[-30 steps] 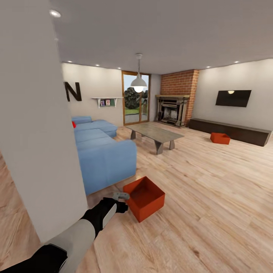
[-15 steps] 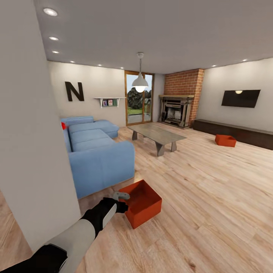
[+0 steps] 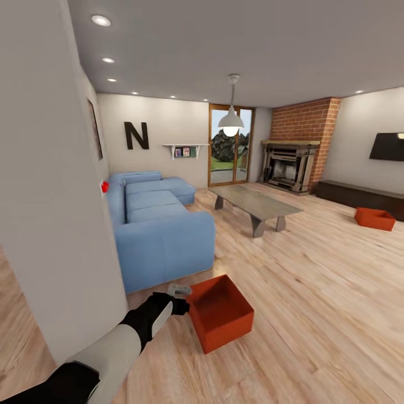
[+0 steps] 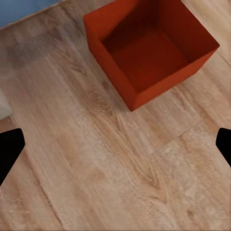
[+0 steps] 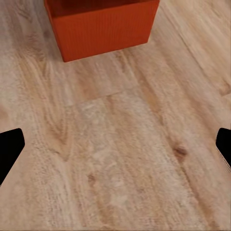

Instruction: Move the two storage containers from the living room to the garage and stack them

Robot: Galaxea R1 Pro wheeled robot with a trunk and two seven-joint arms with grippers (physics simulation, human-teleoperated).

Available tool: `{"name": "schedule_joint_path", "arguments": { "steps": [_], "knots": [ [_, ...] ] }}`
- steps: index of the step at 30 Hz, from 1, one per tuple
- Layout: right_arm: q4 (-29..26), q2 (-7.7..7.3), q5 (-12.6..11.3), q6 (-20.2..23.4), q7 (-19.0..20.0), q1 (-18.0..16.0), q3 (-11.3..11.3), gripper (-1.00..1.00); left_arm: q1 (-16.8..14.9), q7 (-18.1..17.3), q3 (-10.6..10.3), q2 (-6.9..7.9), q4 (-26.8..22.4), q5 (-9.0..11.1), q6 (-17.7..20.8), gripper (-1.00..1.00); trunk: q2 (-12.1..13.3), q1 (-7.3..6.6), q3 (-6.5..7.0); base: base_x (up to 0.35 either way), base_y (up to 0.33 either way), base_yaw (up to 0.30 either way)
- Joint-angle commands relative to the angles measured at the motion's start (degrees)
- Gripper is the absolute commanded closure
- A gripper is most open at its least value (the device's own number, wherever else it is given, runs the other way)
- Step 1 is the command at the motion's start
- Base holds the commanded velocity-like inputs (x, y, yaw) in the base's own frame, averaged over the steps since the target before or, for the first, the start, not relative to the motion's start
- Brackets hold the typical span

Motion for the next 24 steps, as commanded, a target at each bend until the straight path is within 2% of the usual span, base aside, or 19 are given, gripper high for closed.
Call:
{"name": "schedule_joint_path", "arguments": {
  "steps": [1,13,16,17,24],
  "knots": [
    [0.02,0.01,0.6,-0.08,-0.37,-0.02,0.01,-1.0,-0.05,0.48,-0.37,0.0,-0.04,0.61,0.22,-1.0,-0.03,0.03,-0.07,0.292,-0.212,0.284],
    [0.02,0.01,0.6,-0.08,-0.33,-0.02,0.04,-1.0,-0.05,0.35,-0.37,0.0,-0.04,0.69,0.2,-1.0,-0.03,0.03,-0.07,0.289,-0.209,0.273],
    [0.02,0.01,0.6,-0.08,-0.32,-0.02,0.0,-1.0,-0.05,0.01,-0.37,0.0,-0.04,0.76,-1.56,-1.0,-0.03,0.03,-0.07,0.122,-0.063,0.07],
    [0.02,0.01,0.6,-0.08,-0.32,-0.02,-0.01,-1.0,-0.05,-0.22,-0.37,0.0,0.26,0.73,-3.33,-1.0,-0.03,0.03,-0.07,0.019,-0.01,0.011],
    [0.02,0.01,0.6,-0.08,-0.33,-0.02,0.03,-1.0,-0.05,-0.26,-0.37,0.0,1.05,0.77,-3.84,-1.0,-0.03,0.03,-0.07,0.019,-0.072,0.003]
  ]
}}
